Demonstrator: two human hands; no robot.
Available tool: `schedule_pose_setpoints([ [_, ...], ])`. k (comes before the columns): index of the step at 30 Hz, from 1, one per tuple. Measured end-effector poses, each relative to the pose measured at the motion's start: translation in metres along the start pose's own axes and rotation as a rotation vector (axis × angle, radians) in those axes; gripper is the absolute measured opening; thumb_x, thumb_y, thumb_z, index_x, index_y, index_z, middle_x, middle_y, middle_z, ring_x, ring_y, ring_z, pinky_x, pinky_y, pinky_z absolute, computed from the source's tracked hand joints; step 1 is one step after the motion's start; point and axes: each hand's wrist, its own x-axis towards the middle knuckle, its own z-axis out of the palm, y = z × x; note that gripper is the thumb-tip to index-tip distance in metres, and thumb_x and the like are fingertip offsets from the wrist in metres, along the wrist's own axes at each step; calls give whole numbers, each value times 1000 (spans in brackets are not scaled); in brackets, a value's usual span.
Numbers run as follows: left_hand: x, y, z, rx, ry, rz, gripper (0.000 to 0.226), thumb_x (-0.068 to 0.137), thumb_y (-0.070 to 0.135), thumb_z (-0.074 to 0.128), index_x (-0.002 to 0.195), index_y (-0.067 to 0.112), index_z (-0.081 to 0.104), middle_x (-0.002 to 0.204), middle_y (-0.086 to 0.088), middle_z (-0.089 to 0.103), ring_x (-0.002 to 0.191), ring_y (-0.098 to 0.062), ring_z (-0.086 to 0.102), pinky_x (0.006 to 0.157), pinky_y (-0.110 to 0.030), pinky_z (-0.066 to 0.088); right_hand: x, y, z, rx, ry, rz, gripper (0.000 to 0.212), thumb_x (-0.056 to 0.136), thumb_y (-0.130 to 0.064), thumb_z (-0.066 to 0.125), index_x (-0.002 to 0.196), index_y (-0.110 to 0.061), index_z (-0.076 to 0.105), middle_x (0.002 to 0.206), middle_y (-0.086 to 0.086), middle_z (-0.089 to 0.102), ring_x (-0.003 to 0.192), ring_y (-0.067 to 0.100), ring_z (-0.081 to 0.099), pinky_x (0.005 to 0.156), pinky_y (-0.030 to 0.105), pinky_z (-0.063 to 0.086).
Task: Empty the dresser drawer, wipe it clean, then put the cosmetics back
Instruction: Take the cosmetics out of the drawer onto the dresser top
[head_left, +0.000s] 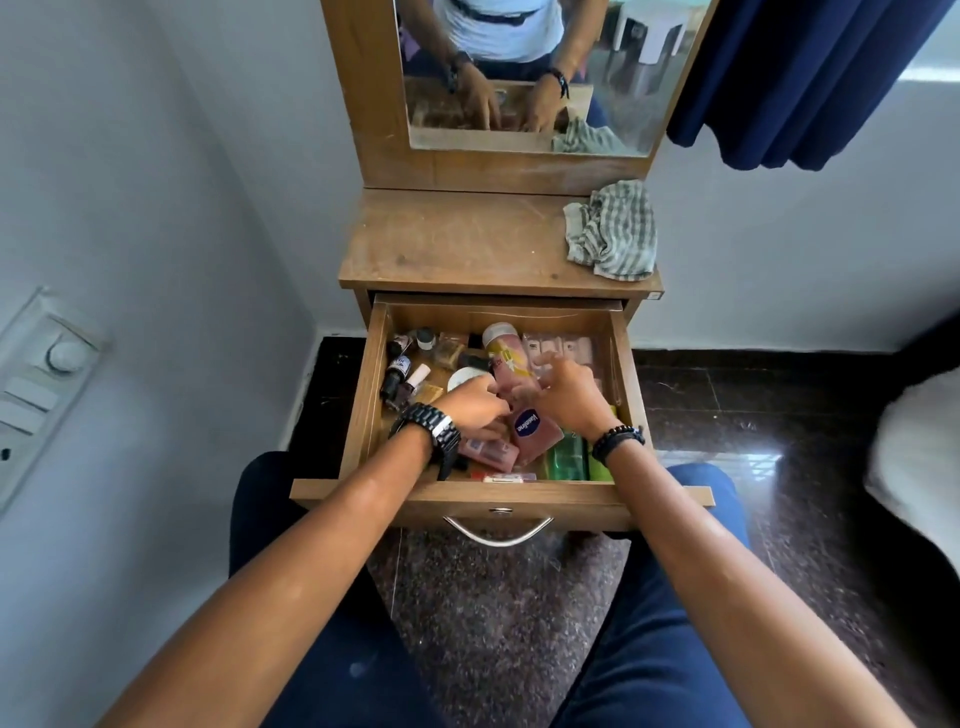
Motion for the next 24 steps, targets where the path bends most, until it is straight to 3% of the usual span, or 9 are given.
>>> schedule_pose_setpoints([
  [3, -13, 9, 0, -69, 27, 28, 17, 94, 1, 43, 85, 15, 47, 84, -8, 58, 71, -15, 59, 69, -24, 53, -1, 0, -7, 116, 24, 40, 32, 86, -20, 66, 114, -13, 53, 105, 11, 68, 89, 22, 68, 73, 32, 58],
  [5, -21, 14, -4, -117, 47, 66, 9, 95, 3, 44, 91, 10, 48, 84, -8, 58, 71, -15, 58, 66, -23, 52, -6, -2, -14, 259, 63, 72, 21, 86, -18, 66, 104, -16, 54, 102, 10, 68, 82, 21, 69, 69, 31, 58],
  [6, -24, 15, -6, -153, 54, 94, 11, 95, 6, 46, 106, 8, 47, 89, -11, 59, 73, -15, 59, 68, -25, 52, -10, -4, -18, 332, 75, 83, 21, 86, -18, 66, 103, -15, 55, 102, 10, 68, 80, 20, 70, 70, 33, 59],
  [7, -26, 16, -8, -191, 60, 109, 29, 95, 8, 48, 123, 3, 41, 97, -15, 61, 75, -17, 60, 70, -27, 52, -14, -5, -22, 404, 70, 87, 23, 86, -18, 67, 105, -14, 55, 102, 10, 69, 80, 21, 70, 72, 36, 59],
  [9, -32, 18, -11, -261, 41, 138, 48, 93, 13, 52, 135, -1, 33, 109, -19, 61, 80, -19, 62, 72, -31, 53, -23, -10, -28, 524, 28, 79, 26, 86, -19, 67, 108, -14, 55, 102, 12, 69, 79, 22, 71, 76, 40, 59],
  [13, -44, 22, -18, -352, 38, 210, 44, 90, 10, 56, 130, 1, 40, 98, -11, 64, 82, -21, 65, 73, -35, 54, -39, -23, -35, 655, -106, 38, 30, 87, -12, 64, 114, -15, 51, 101, 9, 68, 82, 21, 71, 73, 37, 59],
  [16, -50, 28, -30, -374, 132, 285, 48, 87, 8, 60, 130, 4, 40, 107, -14, 63, 87, -24, 66, 71, -36, 57, -42, -38, -39, 684, -148, -34, 36, 87, -10, 64, 120, -16, 50, 99, 5, 67, 87, 18, 70, 68, 29, 58],
  [19, -58, 41, -43, -311, 233, 342, 51, 84, 11, 65, 129, 8, 41, 116, -16, 60, 88, -23, 65, 76, -38, 56, -39, -54, -43, 664, -146, -73, 42, 86, -10, 65, 124, -19, 49, 99, 8, 67, 92, 22, 69, 81, 39, 57],
  [24, -73, 58, -62, -186, 294, 436, 36, 83, 15, 66, 115, 14, 48, 100, -7, 65, 89, -25, 67, 85, -47, 54, -33, -77, -45, 664, -110, -230, 46, 84, -2, 65, 125, -17, 48, 105, 13, 68, 93, 25, 70, 79, 43, 58],
])
